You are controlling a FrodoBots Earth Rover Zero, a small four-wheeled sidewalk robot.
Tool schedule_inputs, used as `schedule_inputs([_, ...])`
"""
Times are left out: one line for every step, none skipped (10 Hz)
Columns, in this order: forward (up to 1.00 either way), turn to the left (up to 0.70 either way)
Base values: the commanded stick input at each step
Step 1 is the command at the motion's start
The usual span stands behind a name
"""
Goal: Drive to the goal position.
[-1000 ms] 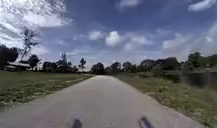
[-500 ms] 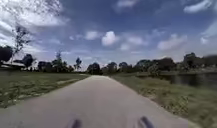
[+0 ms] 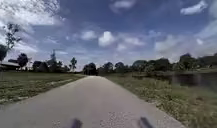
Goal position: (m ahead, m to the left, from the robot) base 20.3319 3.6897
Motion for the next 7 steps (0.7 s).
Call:
schedule_inputs([0.69,0.03])
schedule_inputs([0.69,0.03])
schedule_inputs([0.69,0.03])
schedule_inputs([0.69,0.03])
schedule_inputs([0.69,0.03])
schedule_inputs([0.69,0.03])
schedule_inputs([0.69,0.03])
